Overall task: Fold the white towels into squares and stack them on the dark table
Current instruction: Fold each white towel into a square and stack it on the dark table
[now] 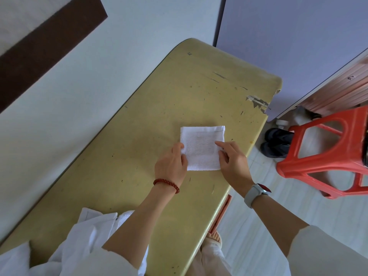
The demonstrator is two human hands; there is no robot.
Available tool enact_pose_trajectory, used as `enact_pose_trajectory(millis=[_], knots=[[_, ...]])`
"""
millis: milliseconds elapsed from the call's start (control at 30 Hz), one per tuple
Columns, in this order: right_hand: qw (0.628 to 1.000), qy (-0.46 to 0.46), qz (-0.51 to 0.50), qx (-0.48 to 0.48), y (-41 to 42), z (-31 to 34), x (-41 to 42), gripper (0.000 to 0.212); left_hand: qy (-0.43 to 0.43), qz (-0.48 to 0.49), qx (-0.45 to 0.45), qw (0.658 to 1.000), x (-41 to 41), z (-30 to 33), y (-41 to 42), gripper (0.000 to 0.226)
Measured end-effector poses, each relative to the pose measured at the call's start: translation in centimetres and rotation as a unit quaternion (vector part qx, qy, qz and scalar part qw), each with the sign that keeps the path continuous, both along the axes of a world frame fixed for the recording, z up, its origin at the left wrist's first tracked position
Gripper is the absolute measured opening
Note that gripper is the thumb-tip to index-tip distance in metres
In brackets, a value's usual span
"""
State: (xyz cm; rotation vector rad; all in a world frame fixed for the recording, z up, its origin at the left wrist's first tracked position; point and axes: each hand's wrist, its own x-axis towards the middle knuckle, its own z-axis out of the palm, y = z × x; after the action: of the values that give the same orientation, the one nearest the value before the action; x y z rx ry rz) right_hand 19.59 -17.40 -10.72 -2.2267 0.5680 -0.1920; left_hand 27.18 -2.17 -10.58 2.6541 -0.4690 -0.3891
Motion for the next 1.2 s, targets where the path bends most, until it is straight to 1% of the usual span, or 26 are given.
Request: enact_pose_trajectory(millis=[67, 133, 200, 267, 333, 433, 500, 567, 633, 667, 733, 800, 867, 900, 967, 1000, 1067, 1200], knots=[[1.0, 0.02, -0.004, -0.022, -0.1, -0.1, -0.2, 0.029, -0.02, -0.002, -0.003, 1.0, -0.1, 0.1, 0.1, 0.03], [0.998, 0.013, -0.018, -0.062, -0.2, -0.1, -0.4, 0.026, -0.098, -0.024, -0.021, 0.995, 0.0, 0.0, 0.2, 0.025], [0.99, -0.013, -0.018, -0.137, -0.2, -0.1, -0.4, 0.027, -0.187, -0.055, -0.028, 0.98, 0.4, -0.5, 0.2, 0.027], [0.976, -0.013, 0.019, -0.217, -0.3, -0.2, 0.1, 0.035, -0.22, -0.119, -0.004, 0.968, 1.0, -0.8, -0.3, 0.03], [0.957, 0.022, 0.086, -0.275, -0.1, -0.3, 0.9, 0.041, -0.217, -0.177, 0.033, 0.959, 1.6, -0.8, -1.1, 0.039], [0.919, 0.129, 0.145, -0.343, 0.1, -1.1, 1.8, 0.048, -0.139, -0.213, 0.105, 0.961, 1.8, -0.8, -1.6, 0.055], [0.904, 0.181, 0.167, -0.349, 0.2, -1.6, 1.8, 0.052, -0.085, -0.223, 0.143, 0.961, 1.5, -1.3, -1.3, 0.07], [0.9, 0.204, 0.177, -0.341, 0.1, -2.0, 1.5, 0.054, -0.057, -0.219, 0.153, 0.962, 1.1, -1.8, -0.8, 0.077], [0.9, 0.211, 0.182, -0.336, 0.0, -2.1, 1.6, 0.056, -0.06, -0.213, 0.158, 0.962, 1.1, -2.0, -0.6, 0.08], [0.9, 0.21, 0.186, -0.334, 0.0, -2.1, 1.7, 0.057, -0.063, -0.212, 0.158, 0.962, 1.1, -2.1, -0.6, 0.08], [0.906, 0.181, 0.189, -0.333, 0.0, -1.7, 1.7, 0.056, -0.075, -0.21, 0.162, 0.961, 1.1, -2.0, -0.7, 0.08], [0.939, 0.12, 0.145, -0.288, 0.0, -1.3, 1.2, 0.052, -0.088, -0.209, 0.169, 0.959, 1.0, -2.0, -0.7, 0.078], [0.974, 0.075, 0.029, -0.211, 0.4, -0.3, 0.9, 0.047, -0.093, -0.213, 0.176, 0.956, 0.9, -2.1, -0.7, 0.075], [0.98, 0.088, -0.034, -0.175, 0.7, 0.3, 1.1, 0.043, -0.097, -0.215, 0.178, 0.956, 1.0, -2.1, -0.7, 0.075], [0.971, 0.171, -0.114, -0.122, 1.1, 1.0, 2.1, 0.035, -0.115, -0.211, 0.179, 0.954, 1.0, -2.3, -0.7, 0.075], [0.963, 0.215, -0.127, -0.102, 1.2, 1.2, 2.7, 0.033, -0.129, -0.205, 0.181, 0.953, 0.9, -2.4, -0.7, 0.073], [0.95, 0.27, -0.139, -0.065, 1.3, 1.6, 3.8, 0.033, -0.152, -0.187, 0.169, 0.956, 0.7, -2.5, -0.8, 0.066], [0.937, 0.308, -0.168, -0.013, 1.2, 1.8, 4.9, 0.036, -0.153, -0.187, 0.143, 0.96, 0.7, -2.3, -0.7, 0.063]])
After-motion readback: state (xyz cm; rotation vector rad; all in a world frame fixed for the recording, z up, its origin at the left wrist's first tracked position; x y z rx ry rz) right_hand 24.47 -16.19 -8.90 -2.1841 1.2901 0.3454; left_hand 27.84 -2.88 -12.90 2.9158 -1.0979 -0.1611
